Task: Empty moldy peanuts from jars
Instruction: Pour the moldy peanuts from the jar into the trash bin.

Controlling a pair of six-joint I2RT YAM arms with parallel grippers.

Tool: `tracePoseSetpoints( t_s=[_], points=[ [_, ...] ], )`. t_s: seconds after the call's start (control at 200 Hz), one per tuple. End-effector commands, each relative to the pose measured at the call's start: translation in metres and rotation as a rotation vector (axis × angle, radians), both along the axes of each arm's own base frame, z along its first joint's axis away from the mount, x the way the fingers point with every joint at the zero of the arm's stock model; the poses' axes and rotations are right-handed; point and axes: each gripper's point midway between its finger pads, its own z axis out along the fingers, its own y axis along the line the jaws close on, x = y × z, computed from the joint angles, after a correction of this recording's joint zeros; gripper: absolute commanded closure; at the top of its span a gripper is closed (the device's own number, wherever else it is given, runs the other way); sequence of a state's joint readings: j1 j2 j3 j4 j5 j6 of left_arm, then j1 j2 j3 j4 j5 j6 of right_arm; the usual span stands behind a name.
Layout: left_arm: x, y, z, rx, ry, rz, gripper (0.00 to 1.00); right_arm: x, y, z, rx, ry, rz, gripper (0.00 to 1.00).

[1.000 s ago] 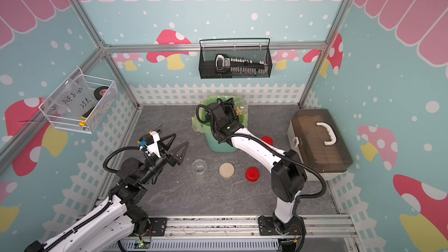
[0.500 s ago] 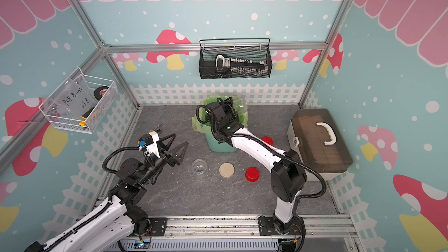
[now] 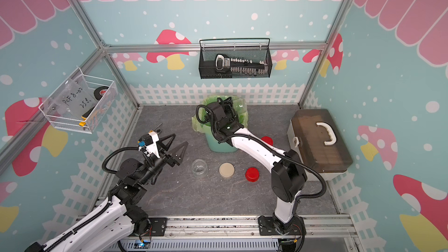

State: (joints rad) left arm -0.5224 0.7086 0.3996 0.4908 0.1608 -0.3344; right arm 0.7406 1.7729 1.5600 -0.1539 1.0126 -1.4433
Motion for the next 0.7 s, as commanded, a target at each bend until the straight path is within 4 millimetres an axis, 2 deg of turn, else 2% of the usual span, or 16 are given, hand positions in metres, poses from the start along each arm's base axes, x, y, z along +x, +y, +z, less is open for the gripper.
tracePoseSetpoints(
  t_s=[0.0, 0.205, 0.375, 0.695],
  points=[
    [-0.002, 0.002, 0.002, -0.016, -0.006, -0.005, 0.05, -0.003, -0.004, 0.023, 0.037, -0.053, -0.004, 0.45],
    [-0.002, 0.002, 0.002, -0.016, -0.006, -0.002, 0.05, -0.003, -0.005, 0.025, 0.044, -0.058, -0.002, 0.45],
    [-0.001, 0.003, 0.001, -0.018, -0.005, 0.001, 0.05, -0.005, -0.006, 0.036, 0.084, -0.079, 0.007, 0.45],
    [-0.001, 0.003, 0.002, -0.019, -0.006, 0.001, 0.05, -0.021, -0.012, 0.041, 0.269, -0.061, 0.037, 0.44]
  ],
)
